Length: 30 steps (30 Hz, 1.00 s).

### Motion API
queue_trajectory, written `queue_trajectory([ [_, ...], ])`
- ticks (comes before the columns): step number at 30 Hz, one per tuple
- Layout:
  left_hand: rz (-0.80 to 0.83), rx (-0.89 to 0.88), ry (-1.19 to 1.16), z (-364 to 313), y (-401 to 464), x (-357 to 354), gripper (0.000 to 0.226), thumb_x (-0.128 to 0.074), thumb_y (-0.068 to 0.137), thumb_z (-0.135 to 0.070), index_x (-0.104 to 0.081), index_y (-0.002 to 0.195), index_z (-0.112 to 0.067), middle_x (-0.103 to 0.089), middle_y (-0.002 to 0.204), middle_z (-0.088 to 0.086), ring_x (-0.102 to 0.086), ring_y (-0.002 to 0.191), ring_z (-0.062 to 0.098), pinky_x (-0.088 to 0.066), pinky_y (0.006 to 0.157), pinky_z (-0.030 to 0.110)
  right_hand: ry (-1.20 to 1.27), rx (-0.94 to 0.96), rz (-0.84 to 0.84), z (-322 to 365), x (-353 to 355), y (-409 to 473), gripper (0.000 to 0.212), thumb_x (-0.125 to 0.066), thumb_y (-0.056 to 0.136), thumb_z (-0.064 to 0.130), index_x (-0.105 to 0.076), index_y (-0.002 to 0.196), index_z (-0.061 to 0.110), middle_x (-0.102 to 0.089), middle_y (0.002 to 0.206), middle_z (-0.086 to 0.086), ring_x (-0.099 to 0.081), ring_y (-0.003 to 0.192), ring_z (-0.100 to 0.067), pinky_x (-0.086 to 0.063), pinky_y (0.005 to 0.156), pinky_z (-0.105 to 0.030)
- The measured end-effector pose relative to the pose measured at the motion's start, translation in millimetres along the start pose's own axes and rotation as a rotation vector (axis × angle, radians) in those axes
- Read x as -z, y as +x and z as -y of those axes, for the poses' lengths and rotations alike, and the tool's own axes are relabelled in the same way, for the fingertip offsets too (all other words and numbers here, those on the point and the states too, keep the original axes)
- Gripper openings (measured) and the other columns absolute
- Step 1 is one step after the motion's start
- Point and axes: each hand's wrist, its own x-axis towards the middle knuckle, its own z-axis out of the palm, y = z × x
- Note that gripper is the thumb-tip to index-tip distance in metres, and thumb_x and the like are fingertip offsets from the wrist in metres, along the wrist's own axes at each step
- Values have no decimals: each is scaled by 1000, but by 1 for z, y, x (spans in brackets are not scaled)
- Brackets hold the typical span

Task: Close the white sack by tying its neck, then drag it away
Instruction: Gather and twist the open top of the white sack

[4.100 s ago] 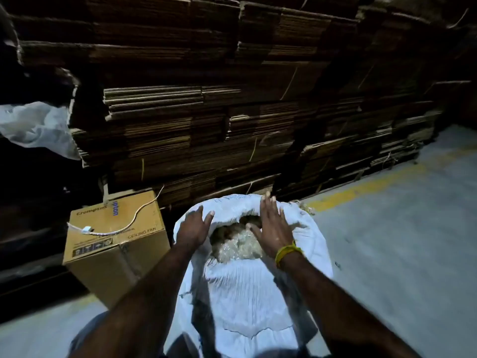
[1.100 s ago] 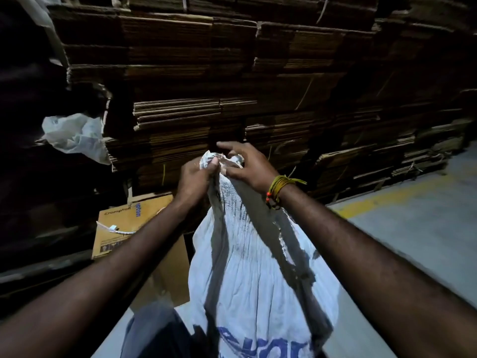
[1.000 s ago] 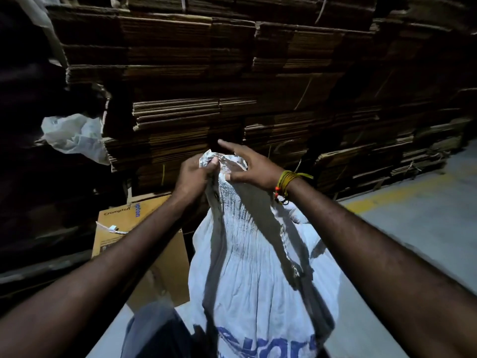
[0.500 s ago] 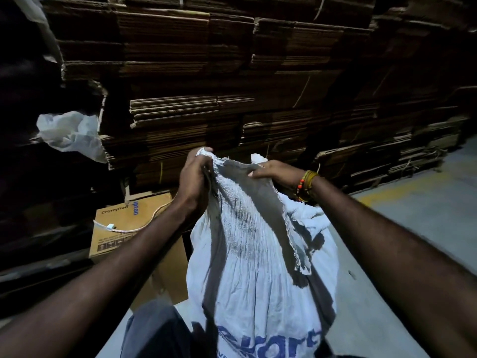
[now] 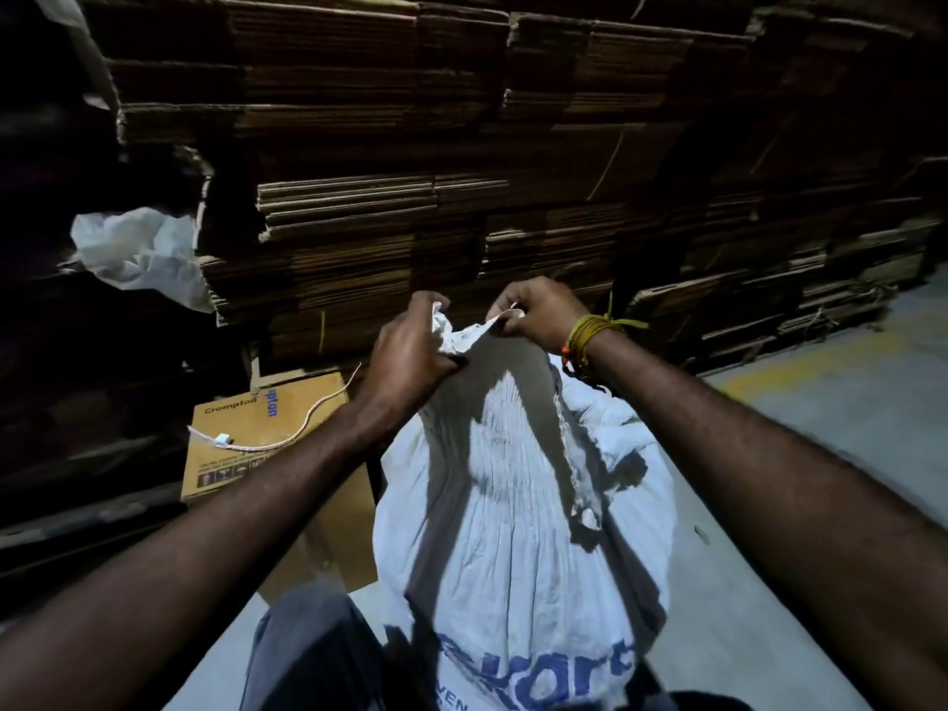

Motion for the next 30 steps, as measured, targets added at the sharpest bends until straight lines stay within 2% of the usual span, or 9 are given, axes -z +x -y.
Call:
queue_trajectory([
  [2, -21, 10, 79, 1, 8, 1, 39, -79, 76, -13, -66, 112, -14, -71, 99, 4, -66, 91, 21, -50, 72, 29, 31, -2, -36, 0, -4, -4, 15, -77, 72, 10, -74, 87, 13, -71, 84, 4, -61, 77, -6, -44, 65, -18],
  [4, -25, 123, 47, -2, 15, 4, 12, -77, 80, -17, -71, 90, -12, -73, 89, 6, -68, 84, 23, -55, 71, 36, 30, 12, -14, -1, -5, -8, 23, -79, 71, 13, -72, 93, 14, -70, 92, 4, -63, 85, -9, -47, 73, -23],
  [7, -35, 269, -134, -5, 19, 2, 19, -76, 82, -22, -64, 72, -11, -69, 77, 8, -64, 69, 22, -54, 60, 38, -20, 34, 74, -4, -3, -12, 45, -80, 70, 12, -67, 113, 20, -67, 111, 3, -59, 100, -12, -44, 79, -23],
  [12, -42, 191, -363, -6, 9, -8, 8, -72, 82, -6, -68, 79, -12, -66, 74, -1, -59, 68, 15, -45, 55, 27, 168, -32, 150, -11, -2, -17, 62, -75, 75, 5, -55, 132, 16, -54, 136, -3, -51, 123, -16, -46, 100, -32],
  [17, -1, 143, -508, -9, 6, -11, 17, -60, 86, 5, -68, 92, -8, -67, 86, 1, -61, 77, 10, -49, 60, 18, 218, -36, 207, -11, 5, -16, 62, -67, 78, 0, -52, 135, 18, -53, 138, -4, -46, 131, -21, -44, 105, -38],
  [21, -7, 156, -515, -5, 11, -15, 23, -57, 92, 1, -63, 106, -16, -65, 107, 1, -62, 93, 13, -51, 58, 16, 145, -34, 152, -1, 9, -8, 59, -68, 76, -3, -57, 130, 19, -57, 133, -7, -54, 121, -20, -47, 102, -36],
  [24, 21, 144, -454, -1, 12, -20, 33, -53, 92, 3, -58, 117, -18, -61, 119, 1, -60, 101, 12, -48, 61, 15, 26, -9, 52, 6, 4, -8, 48, -72, 75, -1, -65, 119, 18, -65, 124, 1, -57, 116, -13, -45, 97, -23],
  [27, 67, 108, -433, -1, 10, -26, 37, -56, 90, -1, -55, 122, -18, -61, 117, -1, -59, 105, 14, -50, 72, 23, -35, 25, -60, 11, -3, -6, 37, -77, 73, 3, -72, 107, 16, -72, 109, 1, -64, 105, -10, -45, 87, -15],
  [30, 110, 166, -421, 1, 12, -28, 43, -66, 85, -11, -55, 126, -22, -63, 118, 1, -62, 103, 15, -56, 83, 35, -41, 1, -142, 15, -4, -2, 34, -78, 70, 1, -74, 100, 15, -73, 103, 2, -65, 95, -7, -46, 79, -12],
])
